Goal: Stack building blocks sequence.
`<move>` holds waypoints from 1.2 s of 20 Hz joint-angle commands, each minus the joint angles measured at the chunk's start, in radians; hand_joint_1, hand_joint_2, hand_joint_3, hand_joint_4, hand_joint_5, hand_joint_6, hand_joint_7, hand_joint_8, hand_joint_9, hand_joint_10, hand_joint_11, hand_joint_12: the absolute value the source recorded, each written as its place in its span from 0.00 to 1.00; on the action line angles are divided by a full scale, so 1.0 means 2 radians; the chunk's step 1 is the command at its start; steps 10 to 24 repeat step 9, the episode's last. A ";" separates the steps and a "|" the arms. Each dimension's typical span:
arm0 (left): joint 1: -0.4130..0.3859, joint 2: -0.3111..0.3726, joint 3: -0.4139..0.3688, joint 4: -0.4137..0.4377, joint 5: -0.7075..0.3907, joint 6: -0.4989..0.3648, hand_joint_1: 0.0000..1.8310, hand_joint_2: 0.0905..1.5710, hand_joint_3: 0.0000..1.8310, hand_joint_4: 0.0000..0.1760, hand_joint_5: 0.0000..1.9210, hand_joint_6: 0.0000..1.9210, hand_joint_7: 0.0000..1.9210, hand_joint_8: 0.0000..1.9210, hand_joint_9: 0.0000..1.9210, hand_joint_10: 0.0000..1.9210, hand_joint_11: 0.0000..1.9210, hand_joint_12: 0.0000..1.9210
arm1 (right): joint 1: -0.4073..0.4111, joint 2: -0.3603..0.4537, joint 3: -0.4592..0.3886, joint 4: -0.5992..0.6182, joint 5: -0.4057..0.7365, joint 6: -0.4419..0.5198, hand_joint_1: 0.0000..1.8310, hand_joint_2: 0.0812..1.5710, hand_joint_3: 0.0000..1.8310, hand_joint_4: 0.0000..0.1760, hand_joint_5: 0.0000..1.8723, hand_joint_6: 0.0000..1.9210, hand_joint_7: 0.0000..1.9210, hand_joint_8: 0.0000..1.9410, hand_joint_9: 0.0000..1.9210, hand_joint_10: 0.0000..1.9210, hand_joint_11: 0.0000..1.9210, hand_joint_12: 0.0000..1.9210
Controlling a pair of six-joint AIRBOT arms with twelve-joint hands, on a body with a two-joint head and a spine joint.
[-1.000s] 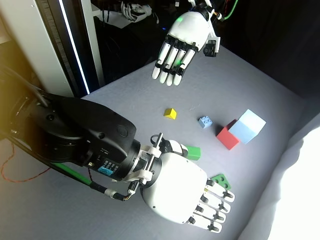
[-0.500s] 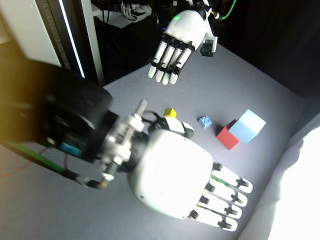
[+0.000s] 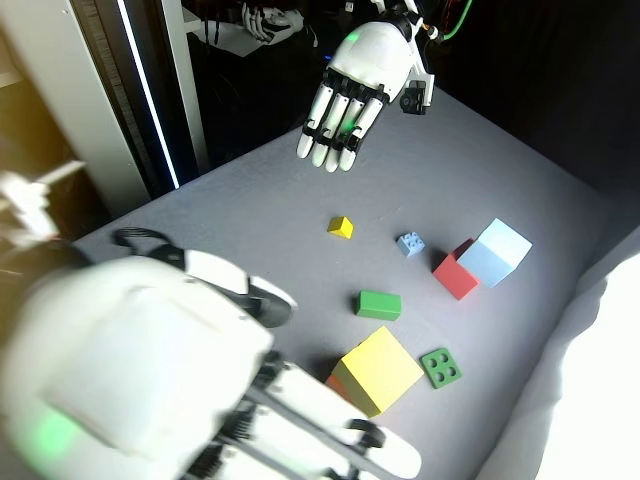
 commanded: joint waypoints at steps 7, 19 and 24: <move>-0.008 0.003 0.000 -0.030 -0.031 0.000 0.35 0.86 0.00 0.00 0.30 0.01 0.35 0.01 0.36 0.02 0.07 0.55 | 0.007 0.031 -0.002 -0.280 0.024 0.201 0.35 0.58 0.00 0.00 0.05 0.00 0.07 0.00 0.08 0.01 0.00 0.29; -0.008 0.003 0.000 -0.030 -0.031 0.000 0.34 0.86 0.00 0.00 0.30 0.00 0.37 0.01 0.38 0.03 0.08 0.58 | 0.015 0.030 -0.007 -0.291 -0.010 0.205 0.34 0.59 0.00 0.00 0.05 0.00 0.08 0.00 0.09 0.01 0.00 0.33; -0.008 0.003 0.000 -0.030 -0.031 0.000 0.34 0.86 0.00 0.00 0.30 0.00 0.37 0.01 0.38 0.03 0.08 0.58 | 0.015 0.030 -0.007 -0.291 -0.010 0.205 0.34 0.59 0.00 0.00 0.05 0.00 0.08 0.00 0.09 0.01 0.00 0.33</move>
